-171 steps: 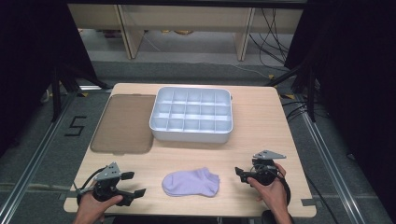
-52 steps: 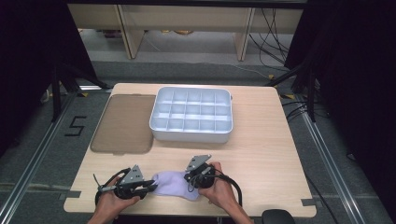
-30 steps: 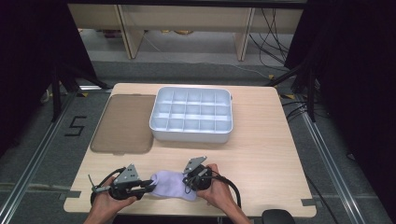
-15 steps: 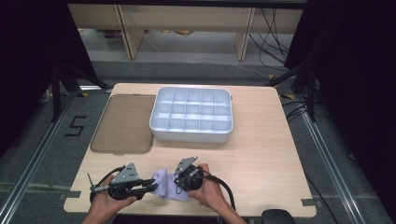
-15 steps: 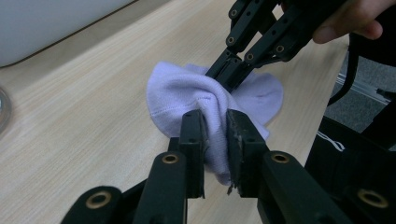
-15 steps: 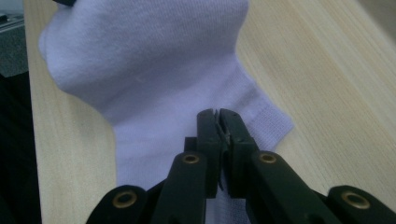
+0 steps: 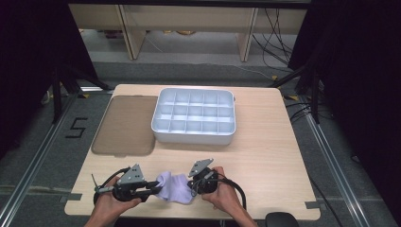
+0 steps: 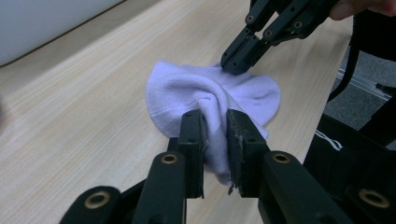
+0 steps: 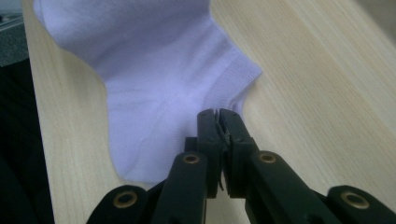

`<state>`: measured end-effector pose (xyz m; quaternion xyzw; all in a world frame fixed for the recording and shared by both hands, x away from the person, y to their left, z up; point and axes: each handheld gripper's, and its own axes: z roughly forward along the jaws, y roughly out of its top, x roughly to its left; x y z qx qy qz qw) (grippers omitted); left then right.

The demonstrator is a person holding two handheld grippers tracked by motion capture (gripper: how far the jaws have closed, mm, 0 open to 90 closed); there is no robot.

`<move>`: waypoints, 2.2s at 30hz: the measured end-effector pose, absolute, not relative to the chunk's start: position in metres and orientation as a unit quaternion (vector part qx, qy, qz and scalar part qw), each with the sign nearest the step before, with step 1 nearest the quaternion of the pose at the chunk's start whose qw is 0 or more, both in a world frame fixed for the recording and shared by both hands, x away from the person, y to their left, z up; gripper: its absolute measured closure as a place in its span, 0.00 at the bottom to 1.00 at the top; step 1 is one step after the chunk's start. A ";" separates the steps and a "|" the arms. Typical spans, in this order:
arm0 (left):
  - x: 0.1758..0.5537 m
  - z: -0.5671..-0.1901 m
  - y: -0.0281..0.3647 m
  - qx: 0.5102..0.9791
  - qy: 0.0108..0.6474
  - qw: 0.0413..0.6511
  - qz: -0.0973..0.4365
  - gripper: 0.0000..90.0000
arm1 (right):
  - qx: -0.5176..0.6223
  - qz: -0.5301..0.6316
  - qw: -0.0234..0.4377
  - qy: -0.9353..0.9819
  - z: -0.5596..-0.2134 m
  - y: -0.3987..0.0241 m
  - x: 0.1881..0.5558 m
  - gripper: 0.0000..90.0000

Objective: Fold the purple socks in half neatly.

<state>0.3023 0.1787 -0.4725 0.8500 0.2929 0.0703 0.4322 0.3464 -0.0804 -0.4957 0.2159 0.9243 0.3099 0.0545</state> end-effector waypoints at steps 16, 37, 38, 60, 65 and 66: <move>0.321 -0.481 0.144 0.876 0.270 0.397 0.051 0.83 | 0.212 0.312 0.050 0.925 -0.496 -0.080 0.348 0.98; 0.323 -0.485 0.132 0.867 0.265 0.418 0.057 0.61 | 0.236 0.327 0.045 0.914 -0.488 -0.094 0.350 0.97; 0.322 -0.484 0.133 0.864 0.272 0.420 0.055 0.59 | 0.239 0.325 0.045 0.914 -0.488 -0.094 0.349 0.97; 0.311 -0.485 0.199 0.842 0.324 0.426 0.060 0.57 | 0.195 0.378 0.029 0.904 -0.465 -0.068 0.339 0.97; 0.310 -0.491 0.219 0.842 0.348 0.403 0.087 0.52 | 0.163 0.366 0.026 0.916 -0.462 -0.041 0.334 0.97; 0.310 -0.492 0.223 0.841 0.352 0.401 0.089 0.51 | 0.158 0.366 0.018 0.917 -0.462 -0.035 0.333 0.97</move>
